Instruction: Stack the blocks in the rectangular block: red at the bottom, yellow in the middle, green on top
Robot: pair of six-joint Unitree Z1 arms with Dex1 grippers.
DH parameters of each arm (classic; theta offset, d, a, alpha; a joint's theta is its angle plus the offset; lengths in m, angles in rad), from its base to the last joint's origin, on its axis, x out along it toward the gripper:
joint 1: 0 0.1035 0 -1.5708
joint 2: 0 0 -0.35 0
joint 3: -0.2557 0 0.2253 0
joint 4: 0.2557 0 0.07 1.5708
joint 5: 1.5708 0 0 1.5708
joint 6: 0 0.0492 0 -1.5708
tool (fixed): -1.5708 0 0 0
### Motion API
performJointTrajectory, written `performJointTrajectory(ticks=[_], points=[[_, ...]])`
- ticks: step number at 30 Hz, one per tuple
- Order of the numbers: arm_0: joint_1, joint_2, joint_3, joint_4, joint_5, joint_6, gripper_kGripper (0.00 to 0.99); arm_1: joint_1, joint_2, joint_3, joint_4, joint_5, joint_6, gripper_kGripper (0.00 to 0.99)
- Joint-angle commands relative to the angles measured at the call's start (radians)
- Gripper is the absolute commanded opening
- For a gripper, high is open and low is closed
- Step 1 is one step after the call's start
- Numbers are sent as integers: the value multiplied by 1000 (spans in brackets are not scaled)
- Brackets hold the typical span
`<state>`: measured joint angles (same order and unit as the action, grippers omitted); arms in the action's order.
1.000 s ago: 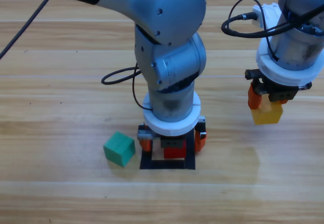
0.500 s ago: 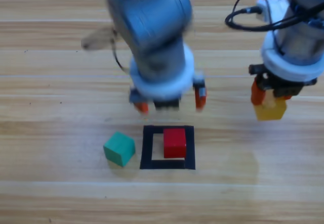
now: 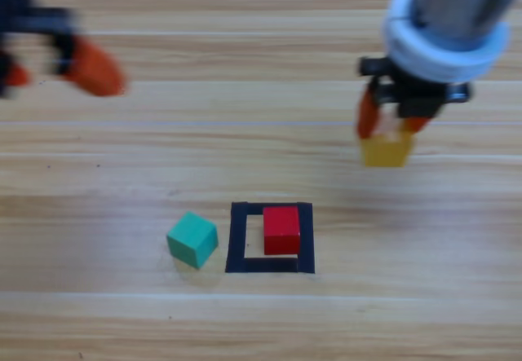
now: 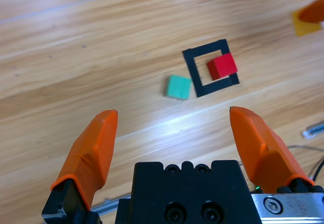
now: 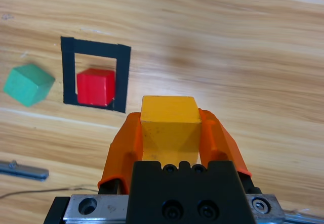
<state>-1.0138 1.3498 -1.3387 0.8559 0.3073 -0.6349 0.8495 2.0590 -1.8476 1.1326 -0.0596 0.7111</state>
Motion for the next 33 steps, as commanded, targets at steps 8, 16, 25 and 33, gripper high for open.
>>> performJointTrajectory(ticks=[8, 16, 25, 33], points=[[43, -241, 213, -1, -47, 50, 943, 149, 316, -282, 110, -16, 71, 176], [43, -245, 291, -67, -79, 49, 943, 174, 386, -357, 127, -39, 94, 178], [43, -242, 339, -120, -94, 46, 945, 175, 421, -378, 128, -48, 99, 178], [43, -238, 352, -138, -99, 46, 943, 175, 437, -383, 128, -52, 97, 178]])
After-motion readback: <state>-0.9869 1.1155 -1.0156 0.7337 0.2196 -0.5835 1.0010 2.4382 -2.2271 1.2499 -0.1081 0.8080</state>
